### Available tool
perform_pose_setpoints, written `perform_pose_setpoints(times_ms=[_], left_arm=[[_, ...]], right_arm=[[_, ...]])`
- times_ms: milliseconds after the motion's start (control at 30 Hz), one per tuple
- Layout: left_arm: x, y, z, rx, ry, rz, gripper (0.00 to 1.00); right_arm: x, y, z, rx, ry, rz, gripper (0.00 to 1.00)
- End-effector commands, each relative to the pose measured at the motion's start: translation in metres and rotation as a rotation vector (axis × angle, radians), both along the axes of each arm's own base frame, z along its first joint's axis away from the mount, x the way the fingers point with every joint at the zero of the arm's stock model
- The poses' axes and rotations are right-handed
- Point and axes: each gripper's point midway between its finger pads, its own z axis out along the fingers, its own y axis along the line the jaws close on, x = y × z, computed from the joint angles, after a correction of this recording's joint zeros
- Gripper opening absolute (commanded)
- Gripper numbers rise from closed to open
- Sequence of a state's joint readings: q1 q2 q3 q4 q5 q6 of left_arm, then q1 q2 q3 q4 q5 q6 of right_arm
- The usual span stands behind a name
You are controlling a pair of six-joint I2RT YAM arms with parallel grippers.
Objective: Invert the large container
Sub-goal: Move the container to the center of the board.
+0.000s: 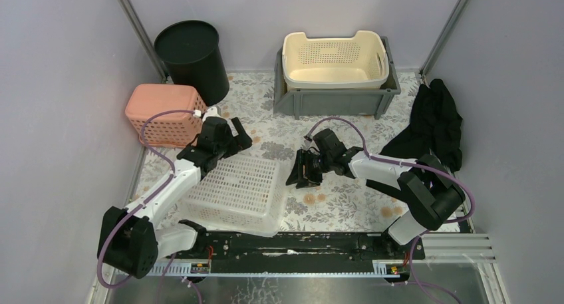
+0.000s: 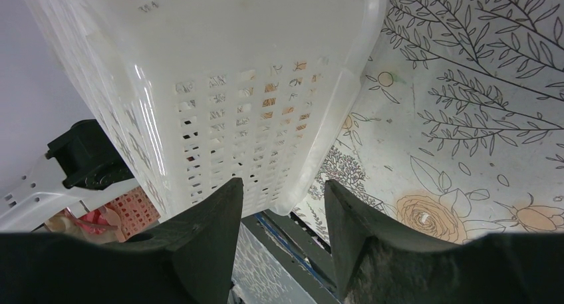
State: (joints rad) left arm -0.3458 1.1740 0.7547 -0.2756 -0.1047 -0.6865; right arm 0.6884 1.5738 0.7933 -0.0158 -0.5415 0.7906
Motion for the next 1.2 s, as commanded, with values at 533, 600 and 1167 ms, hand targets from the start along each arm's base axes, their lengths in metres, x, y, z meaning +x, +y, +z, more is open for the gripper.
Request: perform_pose_setpoints(times_ms=[533,600,1167], left_arm=[[-0.030,0.008,-0.016,-0.011,0.084,0.013,1.00],[-0.031,0.007,-0.014,-0.016,0.082,0.012,1.00],[-0.016,0.012,0.014,0.023,0.024,0.016,1.00]], right_arm=[[-0.005,0.004,0.004,0.028,0.003,0.016,0.57],[-0.006,0.004,0.004,0.027,0.004,0.017,0.57],[-0.016,0.008,0.013,0.039,0.002,0.063,0.59]])
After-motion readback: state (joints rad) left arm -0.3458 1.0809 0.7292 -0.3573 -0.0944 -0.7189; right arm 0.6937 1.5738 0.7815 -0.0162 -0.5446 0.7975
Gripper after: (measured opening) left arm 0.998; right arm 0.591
